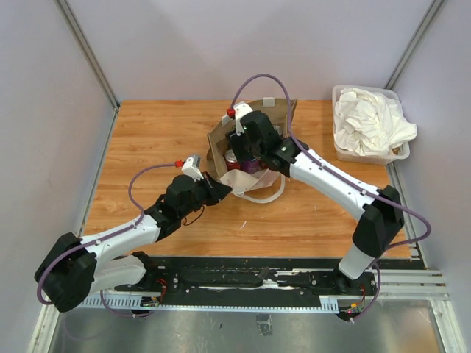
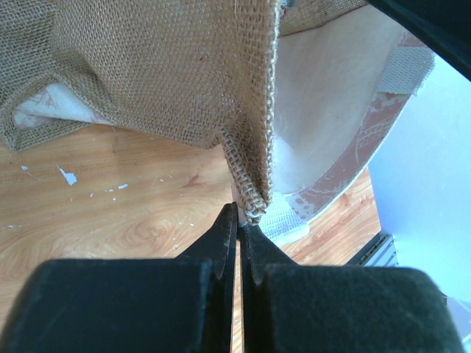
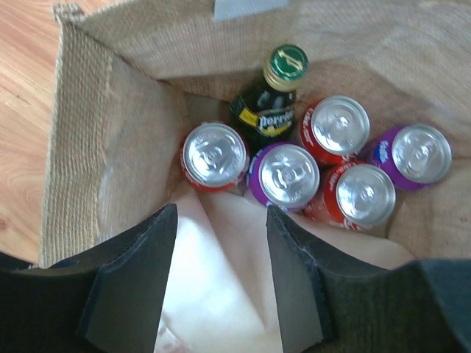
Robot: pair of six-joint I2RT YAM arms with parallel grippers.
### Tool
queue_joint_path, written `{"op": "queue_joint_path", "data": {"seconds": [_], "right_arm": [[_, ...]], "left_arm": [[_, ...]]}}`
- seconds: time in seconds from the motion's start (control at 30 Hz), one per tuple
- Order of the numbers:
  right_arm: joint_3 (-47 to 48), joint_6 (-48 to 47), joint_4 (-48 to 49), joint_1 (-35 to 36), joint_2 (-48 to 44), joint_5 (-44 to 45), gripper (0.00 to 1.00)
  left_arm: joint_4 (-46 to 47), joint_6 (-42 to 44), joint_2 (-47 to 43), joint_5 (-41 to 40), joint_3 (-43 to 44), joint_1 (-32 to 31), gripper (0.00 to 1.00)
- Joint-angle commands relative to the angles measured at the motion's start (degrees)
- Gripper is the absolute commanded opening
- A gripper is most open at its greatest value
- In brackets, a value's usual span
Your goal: Take the beverage out of the canvas bag
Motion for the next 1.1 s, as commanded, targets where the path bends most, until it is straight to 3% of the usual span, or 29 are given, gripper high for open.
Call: {"op": "queue_joint_path", "data": {"seconds": [0.0,0.2,0.67,1.07], "right_arm": [[6.37,-1.36,-4.22,-0.27,6.17,-2.47,0.54],[12.13,-2.24,-7.60,-0.55,12.72,-3.68,0.59],[12.60,-1.78,-7.94,-2.13,19.18,-6.41,0.77],[17.39,-2.15,-8.92,-2.20,25.02,-9.09,0.80]], "left_arm": [[-4.25,0.60,0.94,1.11,-0.19,-0.86,0.00],[-4.43,0.23,0.39,1.05,-0.40,-1.06,0.00],[-4.87,-0.12,0.12,0.60,-0.24,-1.14,0.02],[-5.00,-0.27,0.57,0.36,-0.33,-1.19,0.03]]}}
